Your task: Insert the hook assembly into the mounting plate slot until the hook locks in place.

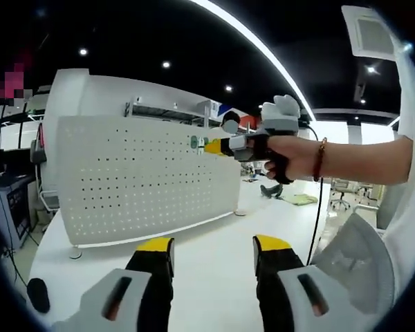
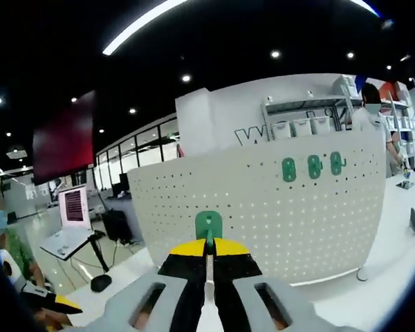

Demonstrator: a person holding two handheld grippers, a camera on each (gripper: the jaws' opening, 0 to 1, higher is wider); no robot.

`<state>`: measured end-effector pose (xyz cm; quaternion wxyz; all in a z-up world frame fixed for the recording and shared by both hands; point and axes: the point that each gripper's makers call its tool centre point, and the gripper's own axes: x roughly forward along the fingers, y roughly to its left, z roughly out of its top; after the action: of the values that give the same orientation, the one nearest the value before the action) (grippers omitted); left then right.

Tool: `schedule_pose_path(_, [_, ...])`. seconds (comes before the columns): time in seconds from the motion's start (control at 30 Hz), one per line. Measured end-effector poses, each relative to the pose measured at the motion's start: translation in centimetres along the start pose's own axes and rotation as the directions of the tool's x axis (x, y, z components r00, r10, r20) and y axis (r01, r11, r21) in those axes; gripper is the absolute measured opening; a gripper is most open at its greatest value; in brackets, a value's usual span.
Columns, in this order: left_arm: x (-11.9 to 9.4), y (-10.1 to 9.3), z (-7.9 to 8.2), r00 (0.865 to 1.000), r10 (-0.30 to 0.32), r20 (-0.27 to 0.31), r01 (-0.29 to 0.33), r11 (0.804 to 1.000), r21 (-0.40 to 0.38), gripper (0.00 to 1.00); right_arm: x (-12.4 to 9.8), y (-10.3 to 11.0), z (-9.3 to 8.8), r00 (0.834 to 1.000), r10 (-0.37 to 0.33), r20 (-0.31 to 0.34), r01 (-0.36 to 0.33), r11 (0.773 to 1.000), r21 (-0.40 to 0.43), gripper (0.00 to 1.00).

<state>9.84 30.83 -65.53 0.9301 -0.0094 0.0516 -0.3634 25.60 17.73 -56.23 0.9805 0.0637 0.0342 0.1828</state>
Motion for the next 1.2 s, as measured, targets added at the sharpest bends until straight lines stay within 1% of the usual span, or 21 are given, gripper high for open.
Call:
schedule_pose_path(0.03, [0.0,0.0,0.0,1.0,0.004,-0.004,-0.004,1.0,0.003,0.53,0.1,-0.1,0.2,1.0,-0.005,0.002,0.005,1.0,-0.004,0.01])
schedule_pose_path(0.1, [-0.1,0.0,-0.1,1.0,0.003,-0.005,-0.003,1.0,0.007,0.54,0.4,-0.6,0.7,1.0,-0.019,0.01,0.019,1.0,-0.009,0.01])
schedule_pose_path(0.2, [-0.2,-0.3,0.1,1.0,-0.005,0.002,0.005,1.0,0.005,0.54,0.8,-1.5,1.6,0.998,-0.046,0.031,0.047,0.998,-0.03,0.01])
schedule_pose_path(0.37, [-0.4,-0.7,0.2,1.0,-0.013,0.012,0.013,1.0,0.013,0.54,1.6,-2.3,2.7,0.997,-0.065,0.044,0.067,0.997,-0.042,0.01])
schedule_pose_path(0.4, [-0.5,-0.7,0.2,1.0,-0.014,0.012,0.014,1.0,0.011,0.55,1.8,-2.5,2.9,0.996,-0.07,0.051,0.072,0.996,-0.047,0.01])
schedule_pose_path(0.5, [-0.6,-0.9,0.1,1.0,-0.023,0.007,0.023,1.0,-0.008,0.53,2.3,-2.9,3.7,0.995,-0.084,0.061,0.088,0.994,-0.062,0.01])
schedule_pose_path(0.57, [-0.7,-1.1,0.0,1.0,-0.028,0.012,0.028,1.0,-0.006,0.53,2.8,-3.1,4.0,0.994,-0.088,0.065,0.093,0.993,-0.07,0.01])
schedule_pose_path(0.7, [-0.8,-1.3,-0.2,0.999,-0.034,0.004,0.034,0.999,0.003,0.53,3.5,-3.5,4.4,0.992,-0.101,0.071,0.106,0.992,-0.073,0.01])
schedule_pose_path(0.8, [-1.0,-1.4,0.2,0.999,-0.032,0.018,0.032,0.999,-0.009,0.53,4.2,-3.9,4.9,0.99,-0.114,0.081,0.12,0.99,-0.076,0.01])
schedule_pose_path(0.97, [-0.9,-1.8,0.5,0.999,-0.043,0.018,0.043,0.999,-0.004,0.53,5.2,-4.3,5.5,0.987,-0.131,0.088,0.139,0.987,-0.086,0.01])
schedule_pose_path(1.07, [-0.8,-2.2,1.0,0.998,-0.052,0.036,0.052,0.999,-0.008,0.53,5.7,-4.5,5.9,0.985,-0.145,0.096,0.155,0.983,-0.104,0.01])
schedule_pose_path(1.2, [-0.4,-2.5,0.9,0.997,-0.064,0.031,0.065,0.998,-0.007,0.53,6.6,-5.2,6.2,0.981,-0.166,0.096,0.178,0.976,-0.128,0.01])
